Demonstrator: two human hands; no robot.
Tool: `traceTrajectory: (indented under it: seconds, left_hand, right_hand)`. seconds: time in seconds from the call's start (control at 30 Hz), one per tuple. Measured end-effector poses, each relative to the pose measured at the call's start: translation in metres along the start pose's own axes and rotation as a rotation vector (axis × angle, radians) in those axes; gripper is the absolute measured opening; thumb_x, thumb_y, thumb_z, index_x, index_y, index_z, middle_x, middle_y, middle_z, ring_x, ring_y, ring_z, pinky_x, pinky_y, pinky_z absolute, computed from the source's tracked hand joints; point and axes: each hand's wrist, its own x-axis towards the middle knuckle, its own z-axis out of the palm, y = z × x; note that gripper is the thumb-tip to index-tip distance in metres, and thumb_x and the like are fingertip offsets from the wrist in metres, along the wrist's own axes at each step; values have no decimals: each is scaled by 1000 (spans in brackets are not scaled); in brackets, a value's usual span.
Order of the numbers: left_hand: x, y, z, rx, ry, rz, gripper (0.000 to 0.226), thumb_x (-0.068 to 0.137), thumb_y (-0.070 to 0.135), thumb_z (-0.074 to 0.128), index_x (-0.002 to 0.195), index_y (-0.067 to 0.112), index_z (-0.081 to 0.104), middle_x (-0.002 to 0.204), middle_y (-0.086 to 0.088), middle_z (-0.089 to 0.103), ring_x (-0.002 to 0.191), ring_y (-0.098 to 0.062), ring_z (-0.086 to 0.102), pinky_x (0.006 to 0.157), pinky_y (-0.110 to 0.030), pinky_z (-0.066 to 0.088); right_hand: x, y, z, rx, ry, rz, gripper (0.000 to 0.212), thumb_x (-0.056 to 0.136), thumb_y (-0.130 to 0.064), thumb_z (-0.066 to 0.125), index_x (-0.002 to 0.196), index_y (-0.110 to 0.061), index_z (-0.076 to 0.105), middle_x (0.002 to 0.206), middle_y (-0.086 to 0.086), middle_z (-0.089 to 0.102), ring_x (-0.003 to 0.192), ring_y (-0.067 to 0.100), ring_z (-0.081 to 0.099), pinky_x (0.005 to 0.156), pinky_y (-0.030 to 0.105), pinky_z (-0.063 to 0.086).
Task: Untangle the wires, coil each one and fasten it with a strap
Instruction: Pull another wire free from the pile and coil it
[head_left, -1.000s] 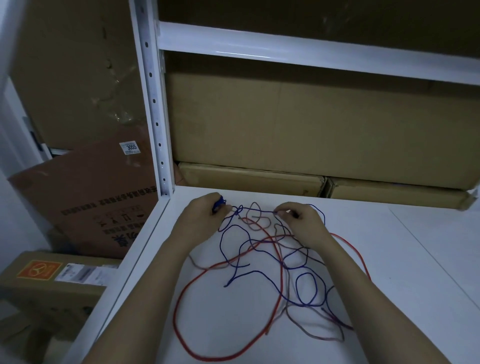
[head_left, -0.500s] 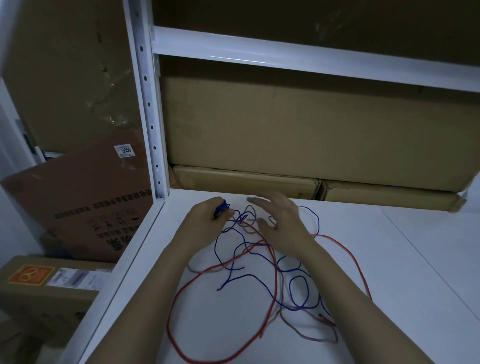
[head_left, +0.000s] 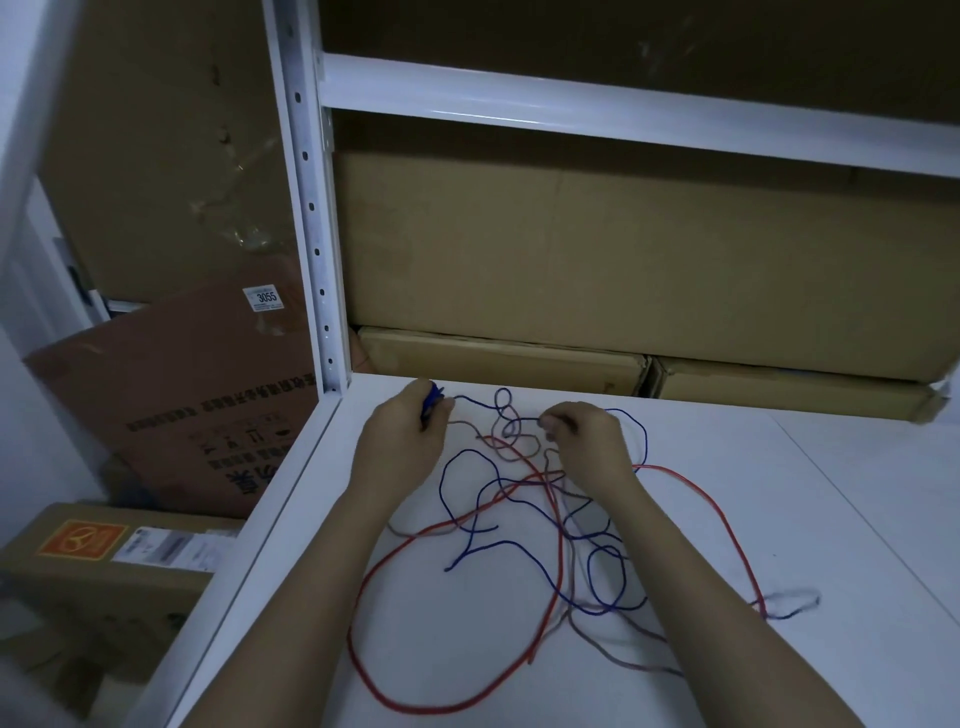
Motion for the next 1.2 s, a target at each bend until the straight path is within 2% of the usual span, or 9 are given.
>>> traceTrajectory:
  seconds: [0.23, 0.33, 0.4, 0.5, 0.67, 0.8, 0.93, 1.03, 1.2]
  left_hand:
    - [2, -1, 1, 32, 22, -119, 37, 97, 28, 53, 66, 21, 33, 54, 2, 34, 49, -11, 33, 47, -24, 21]
    - [-2, 6, 9, 40, -34, -78, 37, 97, 30, 52, 67, 21, 33, 55, 1, 36, 51, -11, 35, 48, -24, 25]
    - [-3, 10, 12, 38, -46, -50, 36, 97, 29, 52, 67, 20, 34, 55, 1, 36, 51, -11, 34, 49, -25, 25]
    - [-3, 14, 16, 28, -50, -34, 32, 97, 29, 53, 72, 14, 40, 55, 0, 37, 51, -12, 35, 50, -26, 26]
    - [-5, 19, 19, 13, -49, -16, 32, 97, 29, 53, 71, 17, 39, 55, 2, 35, 50, -12, 33, 49, -26, 26]
    - [-5, 22, 18, -6, -42, 3, 31, 97, 29, 53, 73, 12, 42, 55, 1, 36, 50, -12, 34, 50, -29, 28]
    - [-6, 27, 14, -35, -24, 25, 35, 96, 28, 55, 68, 21, 35, 54, 4, 31, 50, -12, 32, 47, -23, 22]
    - [-5, 32, 11, -77, -15, 29, 37, 96, 26, 55, 66, 23, 33, 55, 3, 32, 51, -13, 33, 48, -23, 24]
    - [-6, 37, 9, -91, -5, 33, 42, 96, 26, 55, 64, 23, 29, 55, 2, 31, 52, -13, 31, 48, -23, 25]
  right_hand:
    - [-4, 26, -11, -521, -161, 73, 26, 98, -21, 47, 107, -9, 69, 108, 13, 62, 102, 31, 57, 83, 36, 48]
    - [-8, 14, -7, -753, -172, -91, 30, 99, -27, 44, 119, -20, 66, 126, 3, 58, 119, 26, 48, 105, 43, 34]
    - [-12, 1, -7, -586, -52, -237, 31, 96, -17, 48, 123, -18, 64, 130, 4, 57, 125, 25, 46, 110, 42, 27]
    - [-21, -23, -8, -21, 168, -264, 24, 93, -7, 55, 113, -9, 67, 110, 7, 67, 106, 22, 58, 91, 27, 42]
    - [-34, -41, -9, 427, -98, -186, 32, 90, -29, 65, 119, -31, 53, 113, -7, 55, 102, 8, 57, 86, 25, 51]
    - [-35, -40, -7, 385, -152, -74, 52, 76, -46, 75, 112, -55, 38, 110, -16, 49, 92, 5, 59, 77, 27, 54]
    - [-31, -32, -7, 109, -56, -115, 61, 75, -47, 76, 119, -50, 34, 103, -19, 51, 84, 1, 58, 70, 29, 52]
    - [-30, -28, -3, 48, -212, -17, 80, 64, -54, 80, 126, -43, 29, 109, -15, 54, 95, 6, 55, 73, 28, 47]
    - [-29, -21, -2, 38, -154, -134, 28, 84, -31, 72, 108, -23, 61, 89, -7, 61, 91, 14, 55, 74, 18, 39]
